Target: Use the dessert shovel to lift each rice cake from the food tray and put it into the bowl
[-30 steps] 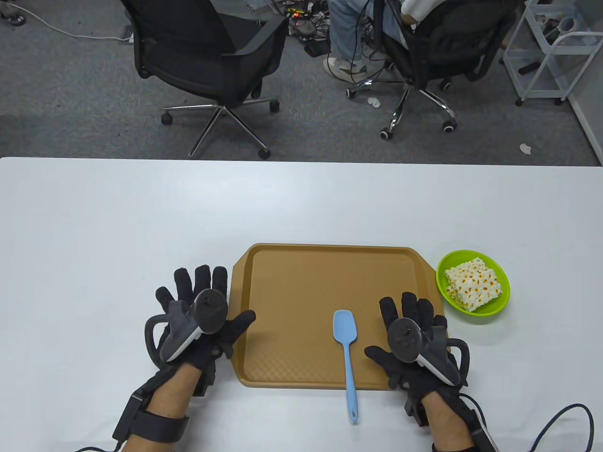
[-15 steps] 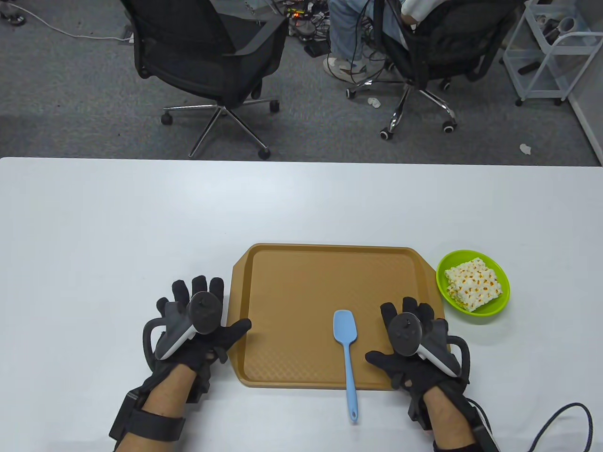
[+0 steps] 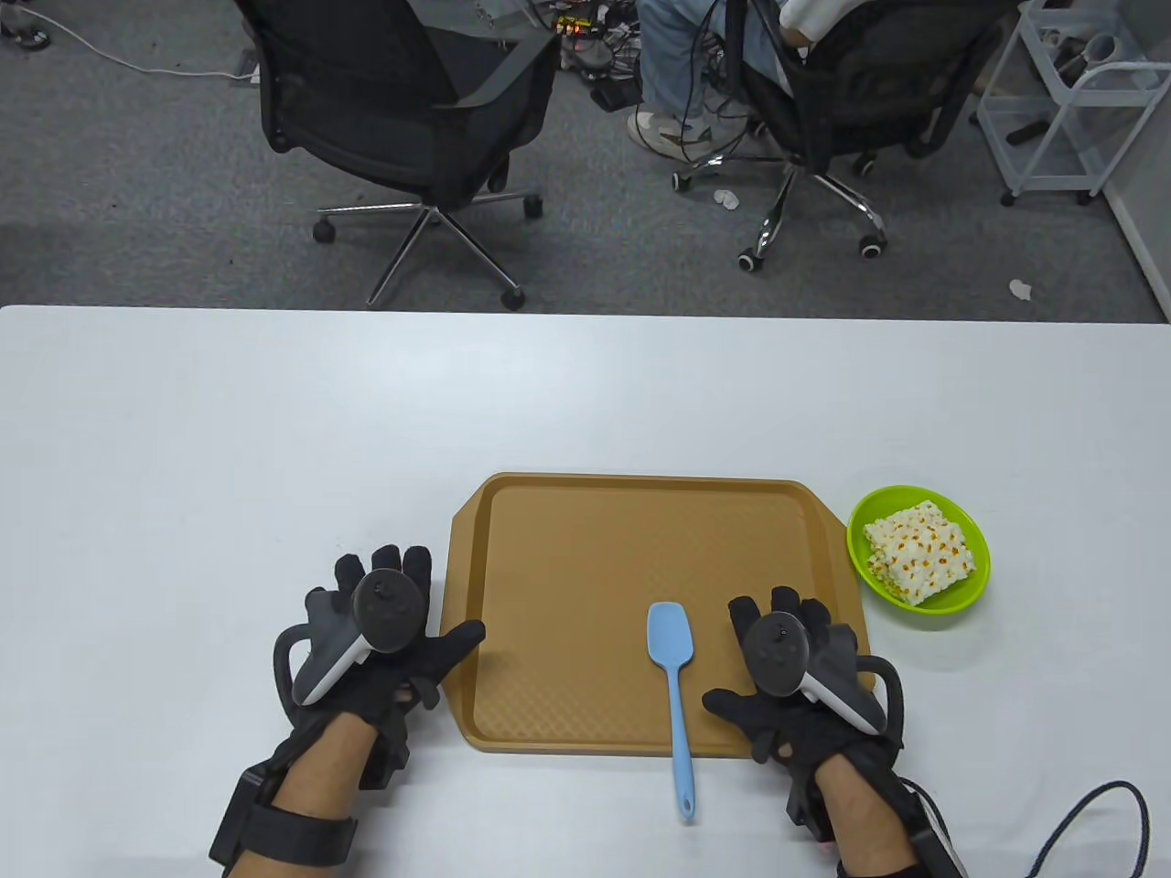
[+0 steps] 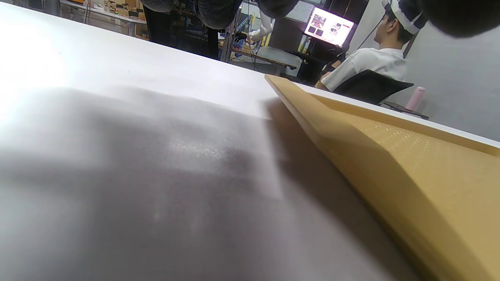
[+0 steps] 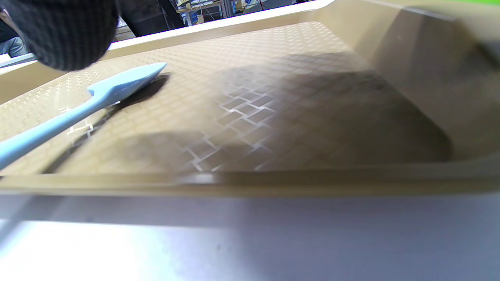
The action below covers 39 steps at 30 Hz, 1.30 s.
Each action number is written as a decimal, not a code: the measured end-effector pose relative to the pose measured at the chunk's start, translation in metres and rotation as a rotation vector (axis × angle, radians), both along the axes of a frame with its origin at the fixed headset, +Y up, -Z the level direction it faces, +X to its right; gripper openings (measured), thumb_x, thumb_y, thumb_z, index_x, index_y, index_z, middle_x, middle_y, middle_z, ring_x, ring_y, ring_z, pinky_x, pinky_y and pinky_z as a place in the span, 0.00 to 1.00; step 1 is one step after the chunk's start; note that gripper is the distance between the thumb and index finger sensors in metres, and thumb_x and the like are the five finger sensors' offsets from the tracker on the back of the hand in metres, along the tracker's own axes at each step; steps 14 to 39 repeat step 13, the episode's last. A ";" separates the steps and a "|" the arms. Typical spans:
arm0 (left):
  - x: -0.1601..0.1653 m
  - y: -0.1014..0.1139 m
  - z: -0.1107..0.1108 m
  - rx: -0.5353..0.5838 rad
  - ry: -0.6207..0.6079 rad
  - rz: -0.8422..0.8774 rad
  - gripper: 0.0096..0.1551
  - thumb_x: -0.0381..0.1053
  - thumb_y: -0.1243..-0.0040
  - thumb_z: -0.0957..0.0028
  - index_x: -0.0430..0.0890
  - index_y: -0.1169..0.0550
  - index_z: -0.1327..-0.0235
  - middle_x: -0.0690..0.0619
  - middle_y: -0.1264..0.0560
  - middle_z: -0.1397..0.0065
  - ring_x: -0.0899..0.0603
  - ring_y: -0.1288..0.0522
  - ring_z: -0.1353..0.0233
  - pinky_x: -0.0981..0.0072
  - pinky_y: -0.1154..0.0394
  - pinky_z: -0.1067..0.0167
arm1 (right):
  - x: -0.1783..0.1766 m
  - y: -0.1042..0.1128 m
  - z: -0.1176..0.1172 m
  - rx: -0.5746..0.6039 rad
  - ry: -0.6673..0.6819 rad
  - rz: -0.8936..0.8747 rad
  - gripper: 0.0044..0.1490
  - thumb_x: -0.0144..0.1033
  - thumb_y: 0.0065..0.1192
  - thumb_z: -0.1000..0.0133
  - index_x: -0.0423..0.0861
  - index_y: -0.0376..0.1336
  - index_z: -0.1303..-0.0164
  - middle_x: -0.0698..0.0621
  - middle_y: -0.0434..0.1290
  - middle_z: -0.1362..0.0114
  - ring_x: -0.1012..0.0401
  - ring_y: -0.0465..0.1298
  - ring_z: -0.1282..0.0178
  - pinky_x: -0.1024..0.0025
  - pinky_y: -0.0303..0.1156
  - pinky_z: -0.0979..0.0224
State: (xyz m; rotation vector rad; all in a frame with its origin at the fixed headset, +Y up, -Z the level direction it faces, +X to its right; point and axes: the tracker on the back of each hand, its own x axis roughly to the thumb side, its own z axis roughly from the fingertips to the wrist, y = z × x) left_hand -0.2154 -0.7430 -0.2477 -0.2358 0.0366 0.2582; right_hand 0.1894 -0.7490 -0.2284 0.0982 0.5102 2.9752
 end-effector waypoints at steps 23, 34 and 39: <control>0.000 -0.002 -0.001 -0.024 -0.003 0.007 0.60 0.82 0.47 0.60 0.53 0.50 0.21 0.43 0.52 0.12 0.26 0.58 0.16 0.21 0.59 0.30 | 0.002 -0.001 0.000 -0.022 -0.015 0.005 0.61 0.69 0.54 0.59 0.60 0.31 0.24 0.42 0.30 0.17 0.36 0.36 0.17 0.34 0.38 0.25; 0.000 -0.002 -0.001 -0.024 -0.003 0.007 0.60 0.82 0.47 0.60 0.53 0.50 0.21 0.43 0.52 0.12 0.26 0.58 0.16 0.21 0.59 0.30 | 0.002 -0.001 0.000 -0.022 -0.015 0.005 0.61 0.69 0.54 0.59 0.60 0.31 0.24 0.42 0.30 0.17 0.36 0.36 0.17 0.34 0.38 0.25; 0.000 -0.002 -0.001 -0.024 -0.003 0.007 0.60 0.82 0.47 0.60 0.53 0.50 0.21 0.43 0.52 0.12 0.26 0.58 0.16 0.21 0.59 0.30 | 0.002 -0.001 0.000 -0.022 -0.015 0.005 0.61 0.69 0.54 0.59 0.60 0.31 0.24 0.42 0.30 0.17 0.36 0.36 0.17 0.34 0.38 0.25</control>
